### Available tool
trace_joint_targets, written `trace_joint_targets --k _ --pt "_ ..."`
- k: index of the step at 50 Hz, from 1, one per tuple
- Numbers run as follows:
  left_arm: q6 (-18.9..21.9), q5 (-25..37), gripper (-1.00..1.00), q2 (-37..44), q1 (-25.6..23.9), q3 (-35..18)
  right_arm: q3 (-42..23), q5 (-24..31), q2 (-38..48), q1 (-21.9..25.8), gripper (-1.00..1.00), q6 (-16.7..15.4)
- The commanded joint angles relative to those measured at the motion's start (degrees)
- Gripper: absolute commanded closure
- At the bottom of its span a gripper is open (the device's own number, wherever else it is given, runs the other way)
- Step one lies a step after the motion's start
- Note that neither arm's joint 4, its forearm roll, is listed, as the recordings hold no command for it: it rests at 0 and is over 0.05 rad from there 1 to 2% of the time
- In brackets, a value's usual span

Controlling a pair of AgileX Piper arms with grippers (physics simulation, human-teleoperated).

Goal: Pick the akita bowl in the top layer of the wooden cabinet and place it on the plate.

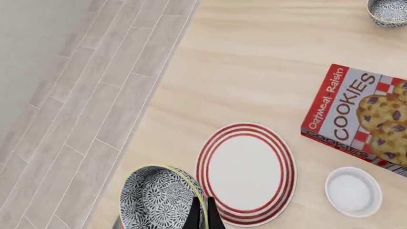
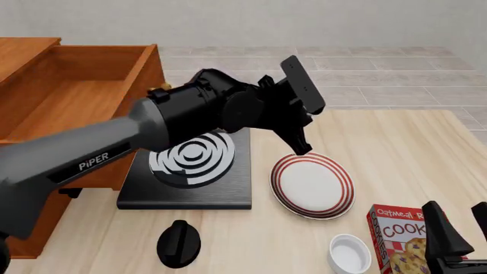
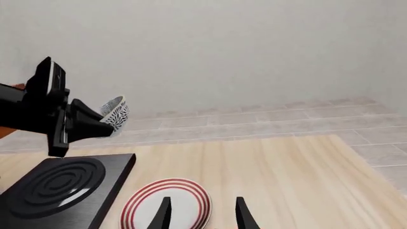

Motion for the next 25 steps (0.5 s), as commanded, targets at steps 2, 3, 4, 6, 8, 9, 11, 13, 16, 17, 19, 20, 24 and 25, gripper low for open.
trace_joint_targets --k 2,3,4,6,8,9,11,13,16,17,19,20,24,25 --pt "0.9 -1.0 1.00 3.8 -0.7 -1.3 0.1 0.1 0.0 0.0 -1.00 0.4" --pt "1.0 -1.1 1.00 4.1 -0.8 -1.4 0.1 0.0 0.0 0.0 -1.00 0.4" --pt "1.2 -1.4 1.00 4.3 -0.8 -1.3 0.2 0.0 0.0 -0.1 -1.00 0.5" --pt "1.1 -1.3 1.00 4.7 -0.9 -1.4 0.2 0.0 0.0 -0.1 -1.00 0.7" --pt "1.3 -1.6 1.00 5.0 -1.0 -1.3 0.2 0.0 0.0 -0.2 -1.00 0.8" --pt "1.3 -1.7 1.00 5.3 -1.2 -1.3 0.3 0.0 0.0 -0.3 -1.00 1.0" --pt "1.3 -2.0 1.00 5.6 -1.4 -1.0 0.3 0.1 0.0 -0.4 -1.00 1.0" --pt "1.3 -2.2 1.00 6.2 -1.6 -1.0 0.3 0.1 0.0 -0.4 -1.00 1.2" --pt "1.5 -2.5 1.00 7.0 -2.0 -0.9 0.4 0.0 0.0 -0.6 -1.00 1.5" --pt "1.7 -2.6 1.00 7.2 -2.1 -0.9 0.4 0.1 0.0 -0.6 -1.00 1.6" --pt "1.6 -2.4 1.00 7.6 -2.3 -1.3 0.4 0.1 0.0 -0.7 -1.00 1.7" --pt "1.8 -2.5 1.00 7.7 -2.5 -1.3 0.4 0.1 0.0 -0.7 -1.00 1.8" --pt "2.0 -2.5 1.00 8.1 -2.4 -1.4 0.5 0.1 0.0 -0.9 -1.00 2.2" --pt "1.8 -2.2 1.00 8.8 -2.5 -2.0 0.5 0.1 0.0 -1.0 -1.00 2.3"
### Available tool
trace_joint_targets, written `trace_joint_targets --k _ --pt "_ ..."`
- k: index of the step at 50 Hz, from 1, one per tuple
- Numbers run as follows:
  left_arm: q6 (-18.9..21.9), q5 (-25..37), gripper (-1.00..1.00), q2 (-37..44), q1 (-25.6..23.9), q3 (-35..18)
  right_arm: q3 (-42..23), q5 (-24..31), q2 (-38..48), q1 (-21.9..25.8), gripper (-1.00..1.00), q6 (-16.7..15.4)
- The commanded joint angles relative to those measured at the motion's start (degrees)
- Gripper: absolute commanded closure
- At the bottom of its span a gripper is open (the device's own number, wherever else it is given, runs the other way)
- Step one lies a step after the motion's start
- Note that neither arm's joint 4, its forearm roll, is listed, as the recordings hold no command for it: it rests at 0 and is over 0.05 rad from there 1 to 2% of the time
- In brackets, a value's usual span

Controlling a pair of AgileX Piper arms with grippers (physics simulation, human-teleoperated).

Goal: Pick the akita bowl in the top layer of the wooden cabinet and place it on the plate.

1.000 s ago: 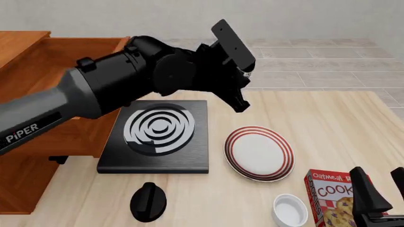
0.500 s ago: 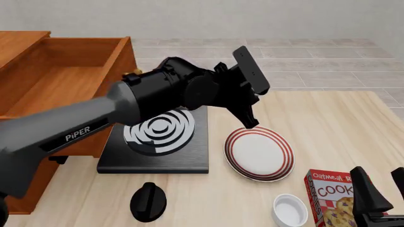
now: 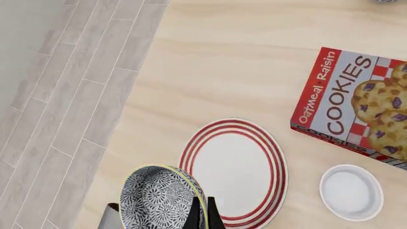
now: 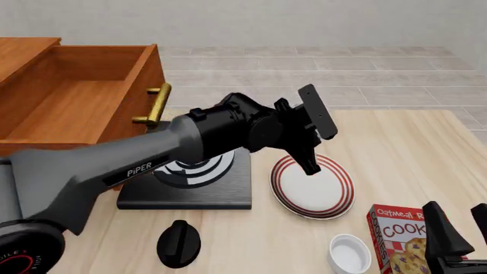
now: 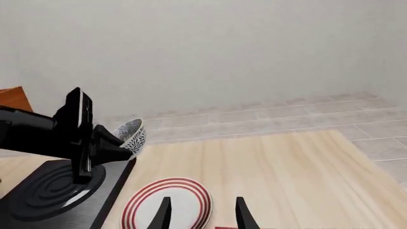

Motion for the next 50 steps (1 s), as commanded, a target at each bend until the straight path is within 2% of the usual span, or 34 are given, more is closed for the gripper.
trace_joint_targets --k 1,10,19,29,41,50 --pt "0.4 -0.2 1.00 2.2 -0.7 -1.1 0.2 0.0 0.0 -0.4 -1.00 0.9" --pt "-0.1 -0.1 1.00 4.8 -1.6 -2.1 0.4 0.0 0.0 -0.5 -1.00 1.3" --pt "-1.9 2.9 1.00 8.4 -3.6 -6.4 0.4 0.0 0.0 -0.6 -1.00 1.7" --pt "-7.4 8.1 1.00 12.4 -6.3 -12.0 0.4 0.1 0.0 -0.8 -1.00 2.0" --pt "-11.6 12.1 1.00 16.4 -8.2 -16.9 0.5 0.0 0.0 -0.8 -1.00 2.0" --pt "-13.0 12.8 1.00 17.3 -8.1 -18.1 0.4 0.0 0.0 -0.8 -1.00 2.0"
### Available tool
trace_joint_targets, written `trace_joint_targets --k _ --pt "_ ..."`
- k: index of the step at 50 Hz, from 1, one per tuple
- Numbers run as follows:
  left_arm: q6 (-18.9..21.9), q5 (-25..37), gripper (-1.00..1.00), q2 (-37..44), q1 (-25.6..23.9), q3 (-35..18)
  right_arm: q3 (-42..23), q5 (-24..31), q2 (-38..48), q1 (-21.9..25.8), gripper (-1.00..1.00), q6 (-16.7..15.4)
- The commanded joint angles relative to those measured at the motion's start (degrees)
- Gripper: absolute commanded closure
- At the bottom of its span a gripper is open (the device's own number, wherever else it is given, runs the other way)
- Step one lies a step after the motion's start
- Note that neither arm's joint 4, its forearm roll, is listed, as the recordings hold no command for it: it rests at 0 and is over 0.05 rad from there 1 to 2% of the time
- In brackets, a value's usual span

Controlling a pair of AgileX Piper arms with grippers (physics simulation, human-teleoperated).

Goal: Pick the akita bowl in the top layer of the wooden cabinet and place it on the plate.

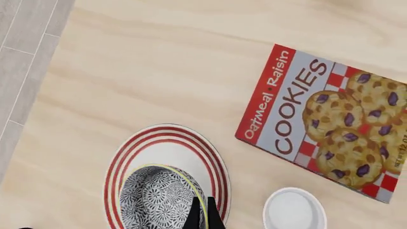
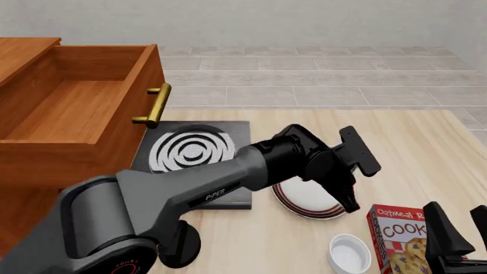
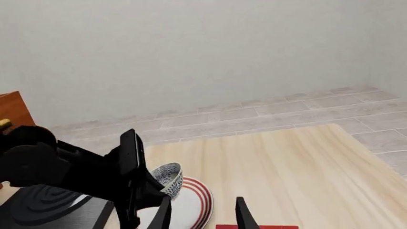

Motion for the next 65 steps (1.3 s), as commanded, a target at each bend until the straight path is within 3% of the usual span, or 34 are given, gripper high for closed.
trace_joint_targets --k 1,26,65 --pt "-3.0 2.3 1.00 2.1 -1.0 -3.2 0.0 0.0 0.0 0.0 -1.00 0.1" --pt "-8.0 3.9 1.00 4.9 1.0 -5.2 0.0 0.0 0.0 0.0 -1.00 0.1" --pt "-7.8 -0.6 1.00 7.1 3.5 -2.6 -0.1 0.0 0.0 -0.2 -1.00 0.2"
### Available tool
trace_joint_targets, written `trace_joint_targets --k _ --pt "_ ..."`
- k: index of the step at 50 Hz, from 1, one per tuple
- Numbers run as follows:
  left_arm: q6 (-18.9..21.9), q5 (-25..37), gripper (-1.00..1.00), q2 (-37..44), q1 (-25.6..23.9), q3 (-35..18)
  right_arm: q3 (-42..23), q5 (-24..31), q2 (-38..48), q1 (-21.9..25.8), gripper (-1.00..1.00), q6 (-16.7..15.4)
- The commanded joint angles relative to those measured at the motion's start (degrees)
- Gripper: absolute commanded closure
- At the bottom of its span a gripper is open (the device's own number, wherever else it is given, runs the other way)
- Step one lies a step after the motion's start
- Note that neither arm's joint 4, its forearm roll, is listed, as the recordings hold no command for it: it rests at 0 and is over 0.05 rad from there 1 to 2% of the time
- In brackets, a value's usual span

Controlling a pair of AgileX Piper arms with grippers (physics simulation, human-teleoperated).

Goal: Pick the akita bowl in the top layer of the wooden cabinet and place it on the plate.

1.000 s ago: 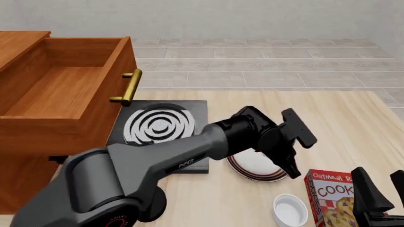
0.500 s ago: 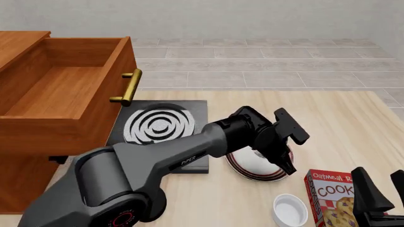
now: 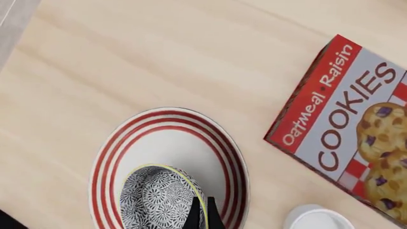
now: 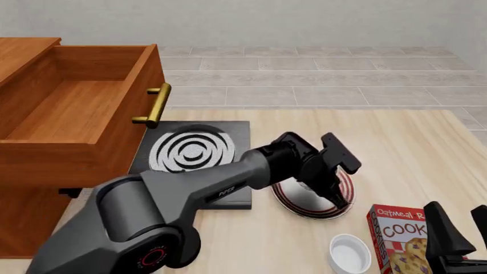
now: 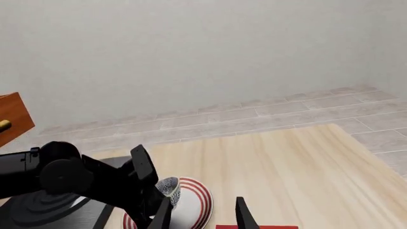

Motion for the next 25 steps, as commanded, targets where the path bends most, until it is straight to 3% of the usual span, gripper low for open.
trace_joint_targets --k 1,25 --pt "0.3 -1.0 1.00 0.3 0.3 0.3 0.0 0.0 0.0 -0.1 -1.00 0.1" --pt "-0.6 -0.5 1.00 1.6 -0.1 -0.2 0.0 0.0 0.0 -0.2 -1.00 0.1"
